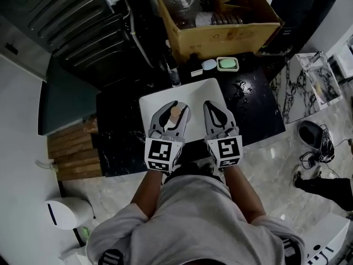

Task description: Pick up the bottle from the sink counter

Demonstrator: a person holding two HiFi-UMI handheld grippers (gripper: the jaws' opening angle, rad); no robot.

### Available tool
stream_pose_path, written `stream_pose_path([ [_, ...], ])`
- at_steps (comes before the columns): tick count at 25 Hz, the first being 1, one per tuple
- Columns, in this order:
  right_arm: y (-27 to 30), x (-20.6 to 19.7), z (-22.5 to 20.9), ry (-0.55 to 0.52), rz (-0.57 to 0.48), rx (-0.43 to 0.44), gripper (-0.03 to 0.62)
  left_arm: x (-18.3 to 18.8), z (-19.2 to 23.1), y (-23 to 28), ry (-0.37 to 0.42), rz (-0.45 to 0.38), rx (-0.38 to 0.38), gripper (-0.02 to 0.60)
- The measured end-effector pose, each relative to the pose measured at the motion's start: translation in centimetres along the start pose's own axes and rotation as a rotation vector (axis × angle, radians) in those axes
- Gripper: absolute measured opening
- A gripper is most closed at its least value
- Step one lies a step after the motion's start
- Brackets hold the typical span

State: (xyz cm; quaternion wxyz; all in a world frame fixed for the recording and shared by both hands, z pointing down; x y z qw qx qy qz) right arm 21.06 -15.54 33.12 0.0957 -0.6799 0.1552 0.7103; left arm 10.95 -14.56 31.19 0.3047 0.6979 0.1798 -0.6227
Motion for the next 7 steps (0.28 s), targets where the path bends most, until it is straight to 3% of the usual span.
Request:
stream_pose_path([
  [7,-0.23,-0.24,0.09,-0.019,0.009,0.015,0.009,-0.36,0.00,-0.22,-0.014,-0.008,0.008,0.132],
])
Point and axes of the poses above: the fingertips, and each gripper's own axes: y forward along the fingers, z to its left, x out of its top, the point moved 3 cm from there along -y, backward along the fingers, and after that the axes turned 12 degrees about -x, right-handed, at the moved point
